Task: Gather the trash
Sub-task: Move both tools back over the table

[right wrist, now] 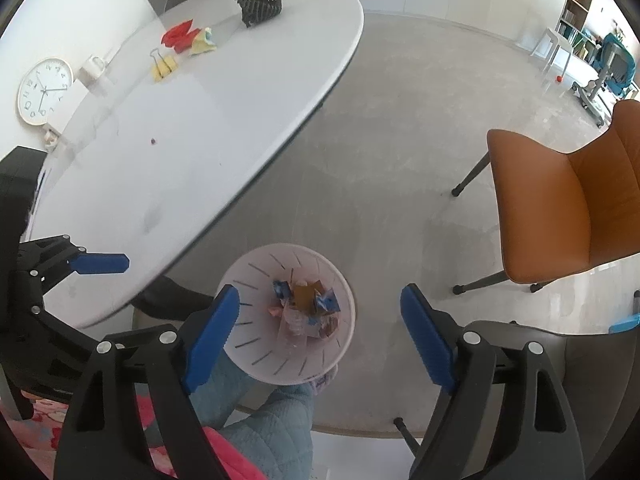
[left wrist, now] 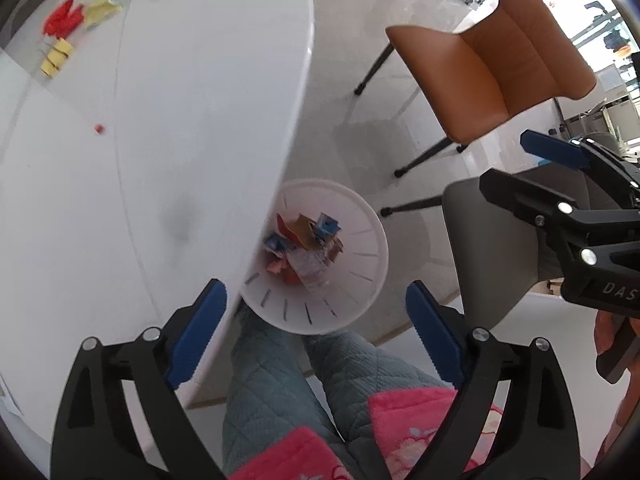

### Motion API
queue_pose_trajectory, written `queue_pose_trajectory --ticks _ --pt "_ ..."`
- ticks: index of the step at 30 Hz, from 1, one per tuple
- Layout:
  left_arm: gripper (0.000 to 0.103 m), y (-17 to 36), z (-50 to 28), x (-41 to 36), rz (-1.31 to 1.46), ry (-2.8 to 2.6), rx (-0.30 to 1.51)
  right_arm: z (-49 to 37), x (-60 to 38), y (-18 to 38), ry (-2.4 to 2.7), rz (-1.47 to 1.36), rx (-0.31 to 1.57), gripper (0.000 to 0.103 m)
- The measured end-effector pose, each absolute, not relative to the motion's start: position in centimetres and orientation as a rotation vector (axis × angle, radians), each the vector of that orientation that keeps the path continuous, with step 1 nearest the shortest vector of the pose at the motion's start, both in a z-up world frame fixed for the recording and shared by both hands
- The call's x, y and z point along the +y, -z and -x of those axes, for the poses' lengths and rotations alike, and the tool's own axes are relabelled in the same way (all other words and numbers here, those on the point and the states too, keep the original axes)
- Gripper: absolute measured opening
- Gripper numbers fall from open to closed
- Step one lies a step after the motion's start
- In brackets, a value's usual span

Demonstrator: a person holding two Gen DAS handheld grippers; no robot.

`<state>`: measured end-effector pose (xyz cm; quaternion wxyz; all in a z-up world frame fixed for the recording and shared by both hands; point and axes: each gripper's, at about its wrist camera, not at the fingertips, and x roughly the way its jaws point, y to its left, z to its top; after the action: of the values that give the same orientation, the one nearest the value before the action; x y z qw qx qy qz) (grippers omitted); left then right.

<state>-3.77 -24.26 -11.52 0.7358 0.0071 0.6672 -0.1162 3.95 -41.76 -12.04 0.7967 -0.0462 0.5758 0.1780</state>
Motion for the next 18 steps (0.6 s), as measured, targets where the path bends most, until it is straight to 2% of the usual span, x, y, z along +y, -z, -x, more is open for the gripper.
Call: queue_pose_trajectory --ticks 3,6,10,18 --pt "0.09 9.5 3.0 -22.3 -0.009 0.211 1.41 -5.2 -40.3 10.6 -0.394 0.098 1.222 0.084" --pt "0.092 7.6 1.2 -18.8 0.024 0.123 1.355 -6.6 -38.0 8.9 -0.405 0.09 1.182 0.096" --pt "0.096 5.6 -1.9 -12.7 0.075 -0.006 1.283 -9.9 -33.5 6.9 -0.446 0.093 1.118 0.1" --pt "0.096 5.9 -8.9 -2.3 0.162 -0.21 1.245 -17.6 -25.2 7.2 -0.467 0.054 1.093 0.101"
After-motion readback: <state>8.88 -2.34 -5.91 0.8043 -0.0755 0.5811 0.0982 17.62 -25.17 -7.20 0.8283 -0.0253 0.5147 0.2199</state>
